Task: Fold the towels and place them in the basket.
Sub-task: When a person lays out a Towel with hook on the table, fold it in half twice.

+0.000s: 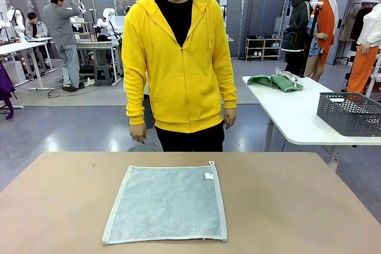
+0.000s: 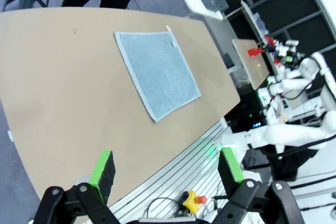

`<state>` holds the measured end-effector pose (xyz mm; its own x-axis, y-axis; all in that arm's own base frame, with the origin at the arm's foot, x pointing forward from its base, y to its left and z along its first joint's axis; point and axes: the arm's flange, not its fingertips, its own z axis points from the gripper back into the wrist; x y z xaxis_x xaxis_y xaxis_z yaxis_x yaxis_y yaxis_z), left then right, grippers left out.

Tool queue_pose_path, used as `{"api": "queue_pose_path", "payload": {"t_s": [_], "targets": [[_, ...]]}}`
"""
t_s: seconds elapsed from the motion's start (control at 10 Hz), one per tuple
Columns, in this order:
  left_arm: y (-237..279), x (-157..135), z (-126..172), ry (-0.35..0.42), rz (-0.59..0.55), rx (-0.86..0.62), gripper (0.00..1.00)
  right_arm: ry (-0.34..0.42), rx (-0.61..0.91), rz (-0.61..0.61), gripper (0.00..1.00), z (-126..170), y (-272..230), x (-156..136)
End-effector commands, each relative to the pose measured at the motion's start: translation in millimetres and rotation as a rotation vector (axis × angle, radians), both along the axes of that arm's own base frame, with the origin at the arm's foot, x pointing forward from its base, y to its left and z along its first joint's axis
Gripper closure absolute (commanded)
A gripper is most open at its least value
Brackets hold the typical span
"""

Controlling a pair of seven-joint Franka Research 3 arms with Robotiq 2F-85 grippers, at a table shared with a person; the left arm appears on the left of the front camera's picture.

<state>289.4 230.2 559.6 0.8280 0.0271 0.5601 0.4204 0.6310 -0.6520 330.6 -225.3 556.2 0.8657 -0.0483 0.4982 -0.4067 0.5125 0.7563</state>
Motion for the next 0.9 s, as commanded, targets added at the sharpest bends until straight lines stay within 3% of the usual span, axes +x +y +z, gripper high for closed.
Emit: {"api": "queue_pose_path", "payload": {"t_s": [0.0, 0.4, 0.8], "targets": [[-15, 6, 19, -0.073, -0.091, 0.150, 0.00, -0.091, -0.120, 0.140, 0.00, 24, 23, 2], [-124, 17, 49, -0.278, -0.455, 0.465, 0.00, -0.295, -0.400, 0.507, 0.00, 55, 135, 2], [-227, 3, 19, -0.492, -0.745, 0.717, 0.00, -0.447, -0.522, 0.786, 0.00, 42, 234, -18]]}}
